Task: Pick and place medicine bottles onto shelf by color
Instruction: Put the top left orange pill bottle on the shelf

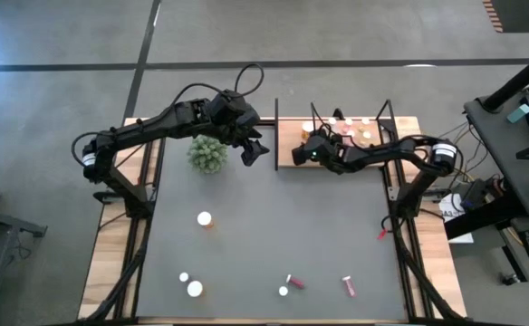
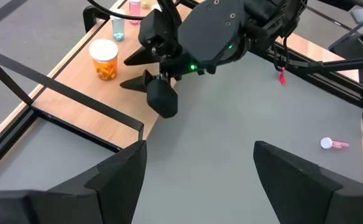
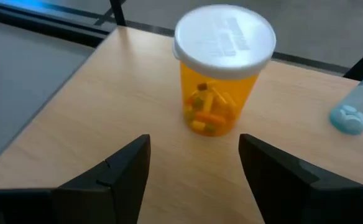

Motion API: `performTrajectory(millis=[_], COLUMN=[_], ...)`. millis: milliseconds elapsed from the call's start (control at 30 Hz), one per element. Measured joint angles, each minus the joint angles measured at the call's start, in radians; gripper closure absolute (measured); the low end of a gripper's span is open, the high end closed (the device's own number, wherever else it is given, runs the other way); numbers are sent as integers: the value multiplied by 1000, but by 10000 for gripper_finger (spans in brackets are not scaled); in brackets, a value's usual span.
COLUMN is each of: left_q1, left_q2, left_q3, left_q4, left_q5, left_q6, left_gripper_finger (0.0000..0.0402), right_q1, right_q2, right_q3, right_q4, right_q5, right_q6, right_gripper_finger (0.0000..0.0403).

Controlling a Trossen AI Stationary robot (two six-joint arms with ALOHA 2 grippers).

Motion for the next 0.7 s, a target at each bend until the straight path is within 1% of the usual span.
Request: performTrajectory(millis=[167, 367, 500, 700], left_q1=[0, -1, -1, -1], left_q2=[0, 0, 0, 0], left_q3=[0, 0, 0, 0], left_q4=[0, 0, 0, -15], left_q5=[0, 0, 0, 0], left_q6=[0, 19, 20, 19], left_gripper_finger=[123, 123, 123, 123], right_q1=[3, 3, 3, 3], right_q2=[-4, -4, -4, -4], right_q3=[0, 0, 0, 0], right_q4=[0, 3, 2, 2], right_q5=[0, -5, -55, -58], right_q6=[-3, -9, -14, -36], right_gripper_finger=[170, 183, 190, 191])
